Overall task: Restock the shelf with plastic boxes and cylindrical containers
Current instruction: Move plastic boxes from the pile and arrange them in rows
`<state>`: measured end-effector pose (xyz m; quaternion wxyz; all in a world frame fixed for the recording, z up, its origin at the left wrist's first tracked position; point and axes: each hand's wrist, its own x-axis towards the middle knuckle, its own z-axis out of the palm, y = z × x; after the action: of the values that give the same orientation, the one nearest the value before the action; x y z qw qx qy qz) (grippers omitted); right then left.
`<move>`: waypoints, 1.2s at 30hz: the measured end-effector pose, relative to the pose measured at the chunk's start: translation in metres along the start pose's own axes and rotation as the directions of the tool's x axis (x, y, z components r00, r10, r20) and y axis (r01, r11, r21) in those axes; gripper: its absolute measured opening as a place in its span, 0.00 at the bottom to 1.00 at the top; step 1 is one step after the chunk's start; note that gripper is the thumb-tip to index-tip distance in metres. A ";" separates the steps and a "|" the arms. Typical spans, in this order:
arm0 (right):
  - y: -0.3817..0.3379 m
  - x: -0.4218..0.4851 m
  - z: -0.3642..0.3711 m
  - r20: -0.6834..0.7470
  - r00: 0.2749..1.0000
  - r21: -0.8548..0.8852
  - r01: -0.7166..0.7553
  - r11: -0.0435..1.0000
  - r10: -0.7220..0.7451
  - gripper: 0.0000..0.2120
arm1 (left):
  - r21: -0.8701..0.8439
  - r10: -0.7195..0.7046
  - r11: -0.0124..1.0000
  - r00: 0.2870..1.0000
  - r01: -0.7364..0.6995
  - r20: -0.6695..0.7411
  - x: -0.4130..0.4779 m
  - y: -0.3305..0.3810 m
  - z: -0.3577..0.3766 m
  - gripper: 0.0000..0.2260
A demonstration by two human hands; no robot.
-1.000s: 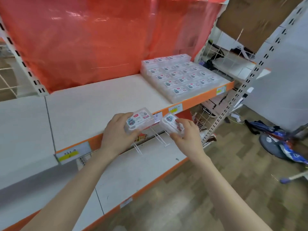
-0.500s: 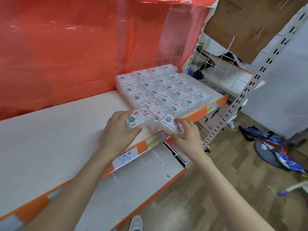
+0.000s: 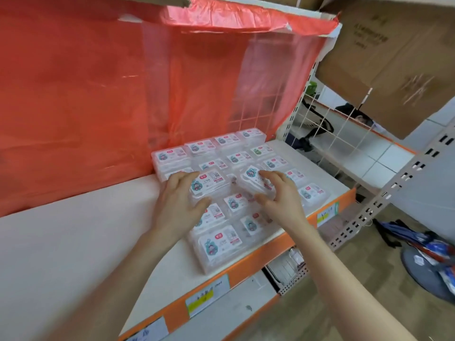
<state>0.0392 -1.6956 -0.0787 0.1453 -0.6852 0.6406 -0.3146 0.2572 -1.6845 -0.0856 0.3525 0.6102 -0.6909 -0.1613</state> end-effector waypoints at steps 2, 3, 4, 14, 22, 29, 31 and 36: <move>0.012 0.021 -0.004 0.027 0.999 0.000 0.018 1.000 -0.018 0.25 | 0.023 -0.013 1.000 1.000 0.013 -0.013 0.011 0.006 0.009 0.26; 0.018 0.033 -0.007 0.042 0.998 -0.004 0.041 0.999 -0.040 0.25 | 0.036 -0.022 0.999 1.000 0.023 -0.018 0.017 0.011 0.015 0.26; 0.023 0.044 -0.009 0.058 0.996 -0.013 0.067 0.998 -0.066 0.26 | 0.045 -0.029 0.999 0.999 0.031 -0.024 0.022 0.014 0.020 0.26; 0.083 0.136 -0.035 0.288 0.944 -0.023 0.173 0.985 -0.159 0.25 | 0.132 -0.175 0.974 0.983 0.182 -0.060 0.062 0.061 0.071 0.27; 0.111 0.163 -0.040 0.439 0.853 0.039 0.294 0.955 -0.281 0.26 | 0.238 -0.277 0.935 0.961 0.263 0.025 0.067 0.077 0.096 0.26; 0.114 0.170 -0.032 0.424 0.833 -0.108 0.435 0.894 -0.354 0.26 | 0.362 -0.297 0.885 0.954 0.295 -0.050 0.065 0.089 0.113 0.26; 0.113 0.163 -0.032 0.357 0.848 -0.195 0.477 0.857 -0.391 0.26 | 0.394 -0.266 0.878 0.961 0.273 -0.074 0.061 0.091 0.121 0.26; 0.105 0.134 -0.026 0.332 0.815 -0.219 0.556 0.802 -0.474 0.24 | 0.401 -0.222 0.883 0.970 0.244 -0.102 0.055 0.095 0.142 0.26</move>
<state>-0.0624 -1.8341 -0.0896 0.0285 -0.8836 0.4440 -0.1460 0.0907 -1.7474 -0.1067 0.2128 0.7532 -0.6213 -0.0374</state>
